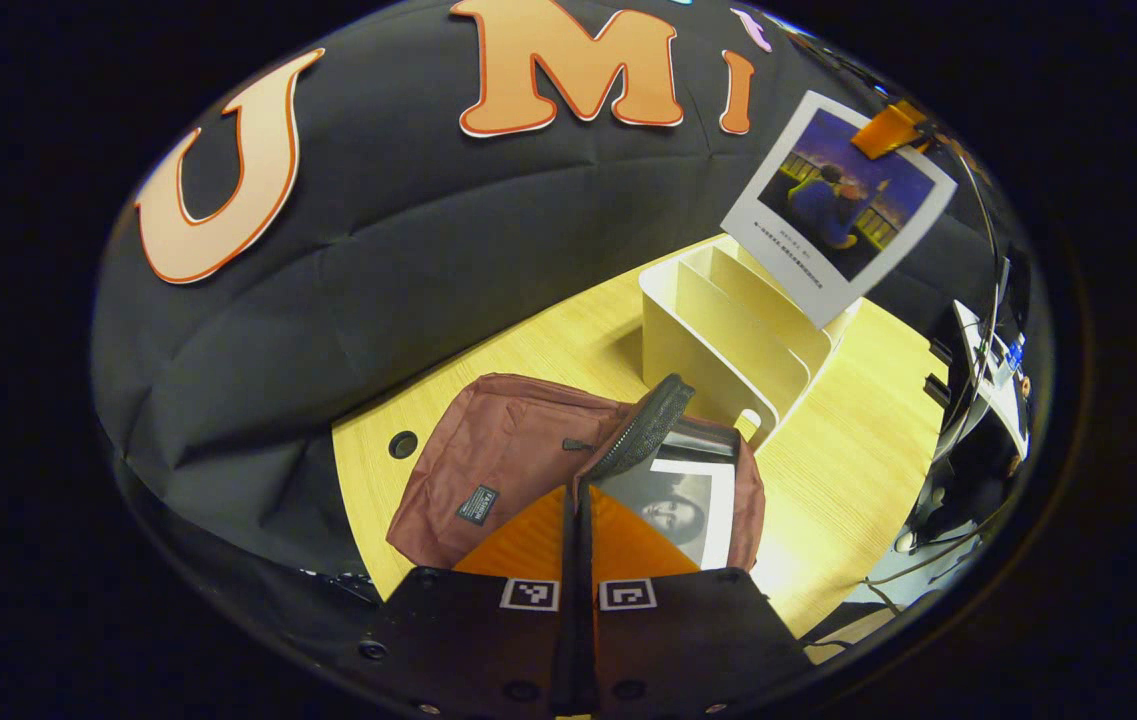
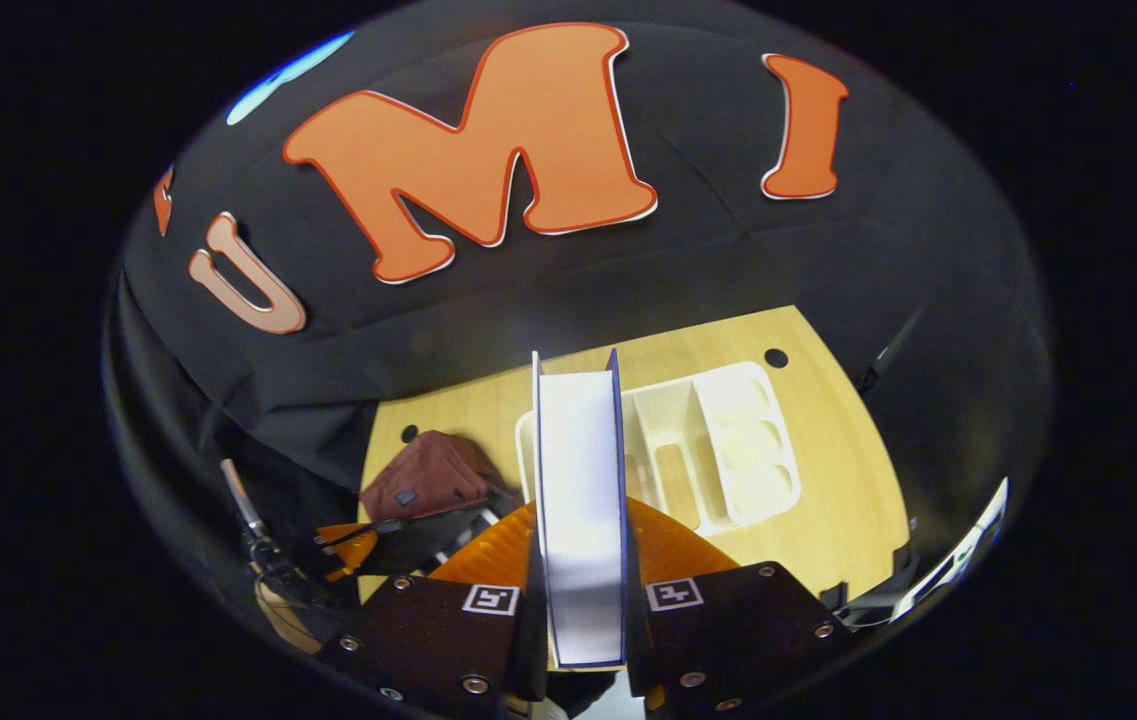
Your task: Open the schoolbag, grab two books from the bookshelf and put them into the schoolbag.
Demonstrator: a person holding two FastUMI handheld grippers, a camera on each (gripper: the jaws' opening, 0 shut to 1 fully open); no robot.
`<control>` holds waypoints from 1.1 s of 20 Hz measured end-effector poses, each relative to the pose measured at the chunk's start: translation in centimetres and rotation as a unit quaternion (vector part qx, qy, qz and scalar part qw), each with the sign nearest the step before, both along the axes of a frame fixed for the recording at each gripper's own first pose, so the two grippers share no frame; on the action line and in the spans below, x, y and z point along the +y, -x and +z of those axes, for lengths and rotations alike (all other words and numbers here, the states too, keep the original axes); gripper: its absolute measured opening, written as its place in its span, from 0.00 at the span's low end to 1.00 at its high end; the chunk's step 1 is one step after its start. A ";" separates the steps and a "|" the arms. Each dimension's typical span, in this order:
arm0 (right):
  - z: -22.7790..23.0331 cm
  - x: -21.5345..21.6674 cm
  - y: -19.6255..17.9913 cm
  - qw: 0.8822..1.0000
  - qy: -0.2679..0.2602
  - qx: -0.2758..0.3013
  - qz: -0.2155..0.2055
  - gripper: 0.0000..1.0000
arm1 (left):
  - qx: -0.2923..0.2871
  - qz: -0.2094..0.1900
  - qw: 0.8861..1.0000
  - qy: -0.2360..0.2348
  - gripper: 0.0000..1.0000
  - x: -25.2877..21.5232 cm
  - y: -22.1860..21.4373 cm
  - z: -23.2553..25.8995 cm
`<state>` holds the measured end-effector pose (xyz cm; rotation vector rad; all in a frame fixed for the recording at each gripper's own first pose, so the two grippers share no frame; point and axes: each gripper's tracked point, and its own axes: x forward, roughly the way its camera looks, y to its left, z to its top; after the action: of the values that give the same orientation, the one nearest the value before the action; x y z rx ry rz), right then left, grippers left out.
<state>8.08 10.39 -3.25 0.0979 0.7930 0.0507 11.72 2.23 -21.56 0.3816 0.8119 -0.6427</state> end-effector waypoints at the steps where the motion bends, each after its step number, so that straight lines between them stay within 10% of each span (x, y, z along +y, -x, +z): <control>1: -0.3 0.3 1.1 1.000 -0.023 -0.006 0.002 0.31 | 0.004 0.001 1.000 0.005 0.01 -0.2 0.1 0.0; 6: -6.0 2.3 6.8 0.987 -0.158 0.005 -0.016 0.31 | 0.007 0.000 1.000 0.006 0.00 -0.4 0.0 0.0; 11: -15.1 4.6 9.2 0.949 -0.306 0.034 -0.066 0.31 | 0.003 -0.007 1.000 0.005 0.01 -1.2 0.4 0.7; 22: -28.4 10.8 6.4 0.877 -0.463 0.032 -0.126 0.31 | -0.004 -0.028 1.000 -0.009 0.00 -2.3 1.4 1.6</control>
<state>1.68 21.20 -31.70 1.1212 0.7577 0.1792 10.29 -0.10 -19.93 0.4253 0.8015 -0.6853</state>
